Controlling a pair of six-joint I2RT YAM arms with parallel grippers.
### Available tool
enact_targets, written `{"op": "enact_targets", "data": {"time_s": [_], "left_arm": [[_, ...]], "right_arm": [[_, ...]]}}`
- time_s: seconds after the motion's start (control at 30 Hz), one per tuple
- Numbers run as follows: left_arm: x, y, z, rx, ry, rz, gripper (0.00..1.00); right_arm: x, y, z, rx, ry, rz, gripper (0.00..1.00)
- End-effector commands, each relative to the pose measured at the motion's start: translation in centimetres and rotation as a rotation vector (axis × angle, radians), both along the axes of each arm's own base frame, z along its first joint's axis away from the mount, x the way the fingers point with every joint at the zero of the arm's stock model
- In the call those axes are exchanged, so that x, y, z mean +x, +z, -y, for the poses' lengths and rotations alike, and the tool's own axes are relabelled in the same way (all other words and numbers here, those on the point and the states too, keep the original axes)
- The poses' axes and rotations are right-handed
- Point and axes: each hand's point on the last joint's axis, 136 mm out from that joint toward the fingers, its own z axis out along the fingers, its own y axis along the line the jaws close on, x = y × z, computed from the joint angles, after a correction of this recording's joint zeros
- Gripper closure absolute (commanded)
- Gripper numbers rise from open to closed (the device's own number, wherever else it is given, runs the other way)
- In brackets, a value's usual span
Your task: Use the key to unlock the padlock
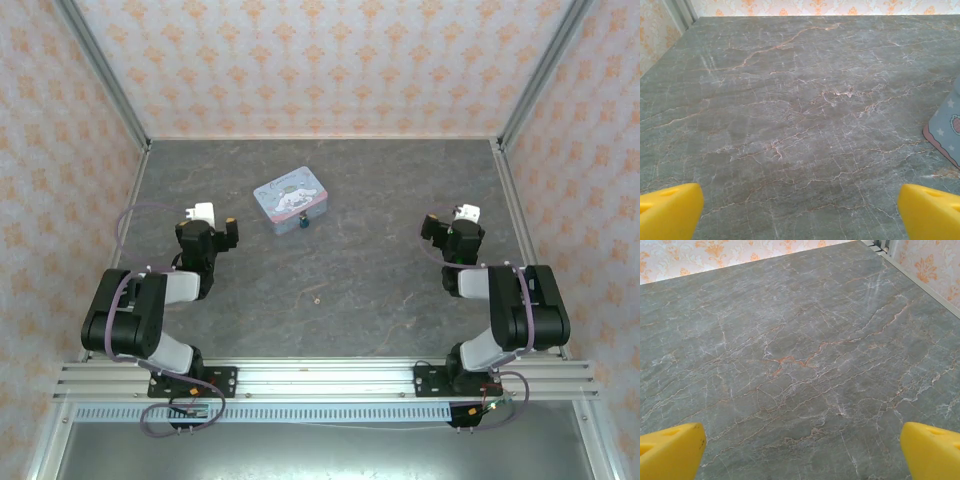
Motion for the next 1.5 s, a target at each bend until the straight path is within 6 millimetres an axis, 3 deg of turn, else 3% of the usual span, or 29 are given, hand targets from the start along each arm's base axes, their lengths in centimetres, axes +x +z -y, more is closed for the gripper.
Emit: {"op": "enact_targets", "data": {"time_s": [0.0,1.03,1.13,1.27,1.47], "left_arm": [[0.5,0.6,0.3,-0.009,-0.003,0.015,0.00],[0.5,0.7,0.3,-0.010,-0.001,0.019,0.00],[0.4,1.9,-0.1,-0.011,0.024,0.025,0.00],[-0.5,5.2,-0.3,-0.006,0.046,0.031,0.00],[-2.5,9.7,0.9,-0.229,0.077,0.057,0.00]], "right_arm": [[0.2,0.5,0.1,-0.004,-0.017,0.017,0.01],[0.1,0.8,0.3,-0.004,-0.030,0.024,0.01],[-0.6,2.6,0.9,-0.005,-0.069,0.033,0.01],[-1.5,4.8,0.2,0.046,-0.052,-0.019,0.01],[-3.9,6.5,-1.7,0.226,-0.049,-0.113,0.01]]}}
